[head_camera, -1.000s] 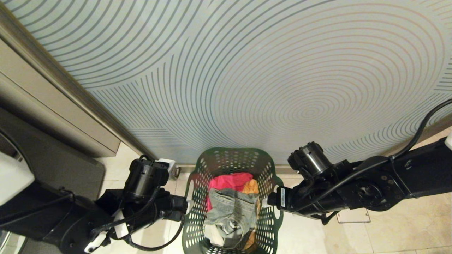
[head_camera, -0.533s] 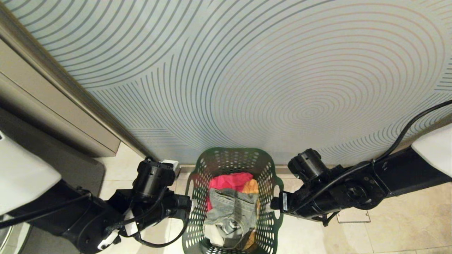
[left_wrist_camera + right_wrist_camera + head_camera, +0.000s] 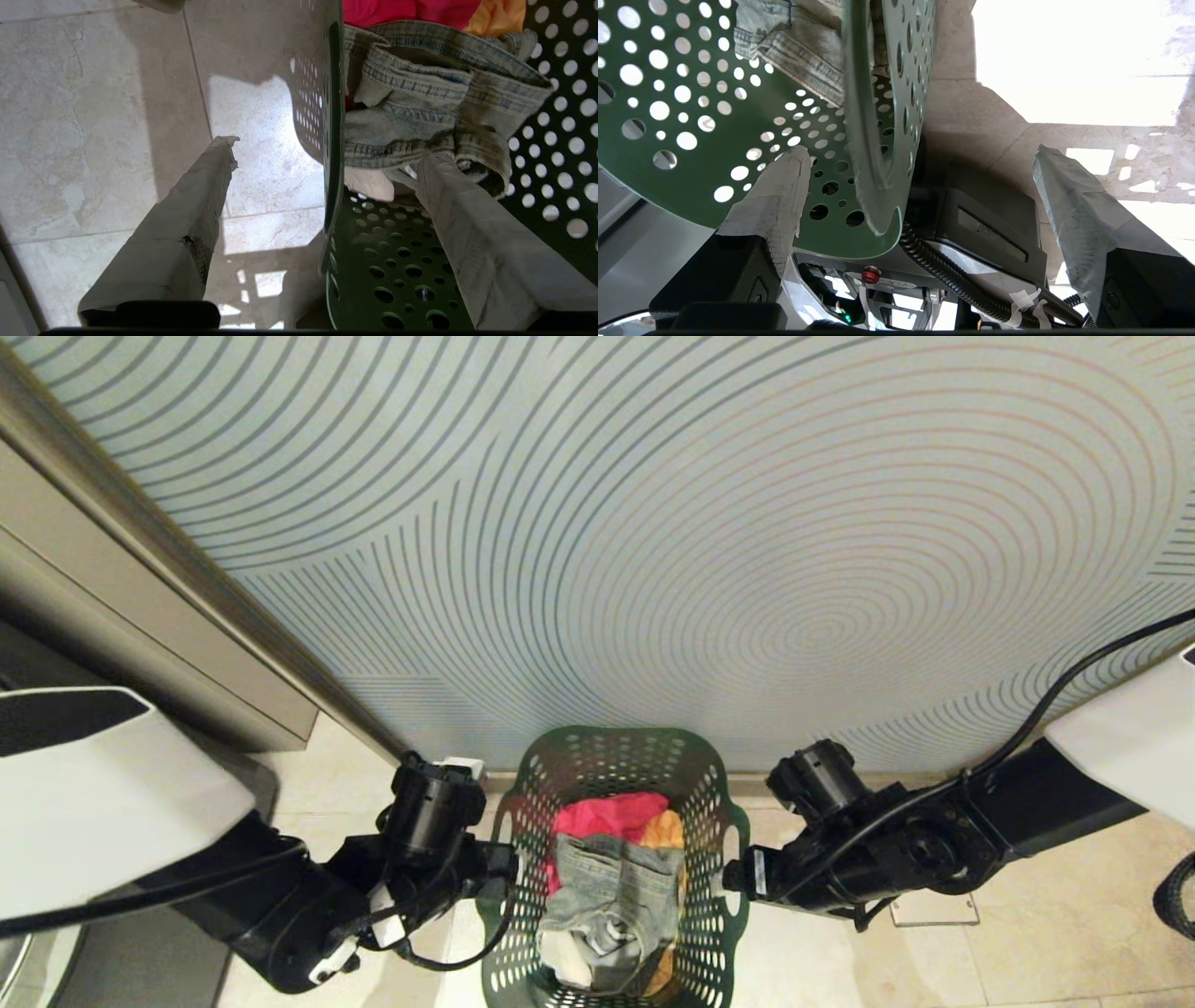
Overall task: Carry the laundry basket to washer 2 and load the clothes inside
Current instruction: Pick up the clothes basket and put it beside the washing machine
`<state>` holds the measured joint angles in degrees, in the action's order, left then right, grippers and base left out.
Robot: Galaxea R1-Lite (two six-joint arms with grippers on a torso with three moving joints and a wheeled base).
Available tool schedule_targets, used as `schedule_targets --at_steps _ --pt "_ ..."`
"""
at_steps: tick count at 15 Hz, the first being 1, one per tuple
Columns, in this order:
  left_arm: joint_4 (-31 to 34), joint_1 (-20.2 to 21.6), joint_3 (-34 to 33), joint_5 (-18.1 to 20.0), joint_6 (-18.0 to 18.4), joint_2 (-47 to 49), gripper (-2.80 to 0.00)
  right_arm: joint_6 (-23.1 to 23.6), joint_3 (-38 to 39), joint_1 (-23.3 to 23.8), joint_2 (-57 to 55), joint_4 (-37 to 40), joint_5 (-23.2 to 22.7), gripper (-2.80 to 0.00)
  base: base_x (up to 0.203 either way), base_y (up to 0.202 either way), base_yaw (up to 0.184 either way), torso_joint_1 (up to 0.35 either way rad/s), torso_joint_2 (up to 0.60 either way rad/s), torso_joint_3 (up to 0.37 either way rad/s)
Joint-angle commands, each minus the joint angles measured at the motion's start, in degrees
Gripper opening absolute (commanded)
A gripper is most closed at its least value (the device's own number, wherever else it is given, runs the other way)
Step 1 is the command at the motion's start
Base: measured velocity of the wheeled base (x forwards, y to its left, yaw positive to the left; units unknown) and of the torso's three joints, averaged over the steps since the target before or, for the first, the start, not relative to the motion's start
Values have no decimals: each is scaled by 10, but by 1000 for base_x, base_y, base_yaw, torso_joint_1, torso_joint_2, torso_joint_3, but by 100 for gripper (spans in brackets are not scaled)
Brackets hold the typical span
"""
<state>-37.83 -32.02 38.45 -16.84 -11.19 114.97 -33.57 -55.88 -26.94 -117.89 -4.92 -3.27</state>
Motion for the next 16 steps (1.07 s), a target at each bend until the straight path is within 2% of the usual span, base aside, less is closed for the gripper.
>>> schedule_targets --at_steps 1,3,6,8,16 --pt "-26 2 0 -2 -1 40 0 -2 -6 2 -7 -2 -1 0 0 0 0 0 0 0" --pt "-52 2 0 -2 -1 67 0 -1 -7 2 -15 -19 -1 0 0 0 0 0 0 0" --pt "-59 2 4 17 -11 86 0 14 -7 5 -27 -58 -2 0 0 0 0 0 0 0" --pt "-58 2 12 61 -25 93 0 18 -12 8 -36 -69 -11 0 0 0 0 0 0 0" --pt "-49 6 29 125 -78 112 0 28 -41 11 -38 -122 -65 0 0 0 0 0 0 0"
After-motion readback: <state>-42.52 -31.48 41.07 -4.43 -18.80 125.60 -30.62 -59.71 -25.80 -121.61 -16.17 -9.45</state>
